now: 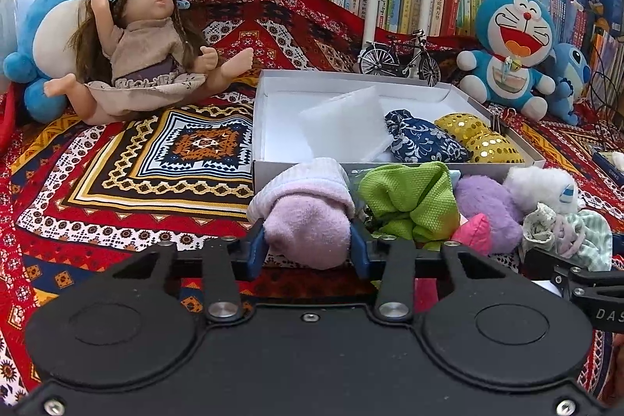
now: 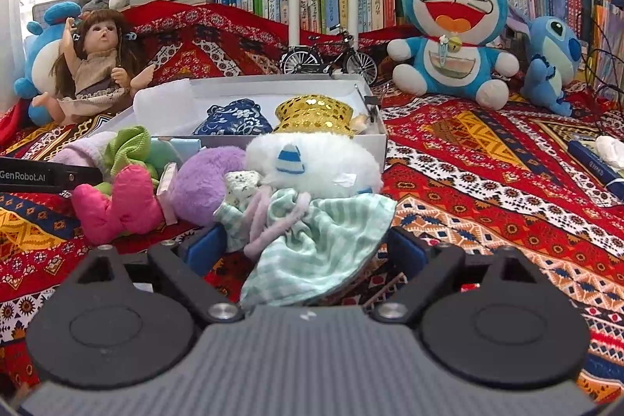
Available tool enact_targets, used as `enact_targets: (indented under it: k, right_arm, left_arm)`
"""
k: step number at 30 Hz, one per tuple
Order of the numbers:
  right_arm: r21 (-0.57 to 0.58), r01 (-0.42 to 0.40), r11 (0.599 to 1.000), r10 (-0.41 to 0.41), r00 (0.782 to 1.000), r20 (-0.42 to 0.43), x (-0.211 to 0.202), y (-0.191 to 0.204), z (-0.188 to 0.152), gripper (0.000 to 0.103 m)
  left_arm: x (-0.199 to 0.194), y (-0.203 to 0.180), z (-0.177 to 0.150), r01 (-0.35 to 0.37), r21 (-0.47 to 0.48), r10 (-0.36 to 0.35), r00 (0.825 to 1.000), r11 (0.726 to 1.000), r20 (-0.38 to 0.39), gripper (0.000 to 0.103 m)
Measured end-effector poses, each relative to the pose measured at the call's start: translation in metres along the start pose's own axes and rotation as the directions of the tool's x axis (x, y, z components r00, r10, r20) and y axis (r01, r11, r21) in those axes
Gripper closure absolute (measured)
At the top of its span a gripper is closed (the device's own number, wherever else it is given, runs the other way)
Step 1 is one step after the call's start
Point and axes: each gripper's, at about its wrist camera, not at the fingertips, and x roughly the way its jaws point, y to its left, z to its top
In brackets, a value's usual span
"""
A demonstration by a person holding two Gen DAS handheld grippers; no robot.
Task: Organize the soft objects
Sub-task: 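Grasp the lavender sock ball with the left tool and lift it, then grasp the mint striped cloth with the right tool while the left tool holds the sock ball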
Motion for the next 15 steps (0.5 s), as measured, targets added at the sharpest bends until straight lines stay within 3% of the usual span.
enact_targets:
  k: [11, 13, 15]
  right_arm:
    - [-0.037, -0.03, 0.999, 0.031, 0.999, 0.019, -0.026, 0.004, -0.001, 0.016]
    - [-0.039, -0.025, 0.999, 0.026, 0.999, 0.026, -0.031, 0.004, 0.003, 0.019]
    - [-0.034, -0.013, 0.999, 0.014, 1.0, 0.019, -0.032, 0.003, 0.006, 0.032]
  left_arm:
    - [-0.026, 0.009, 0.007, 0.0, -0.009, 0.0, 0.999, 1.0, 0.044, 0.064]
    - [-0.03, 0.01, 0.01, 0.002, -0.011, -0.002, 0.999, 1.0, 0.054, 0.064]
    - [-0.032, 0.01, 0.012, 0.006, -0.012, -0.005, 0.998, 1.0, 0.062, 0.064]
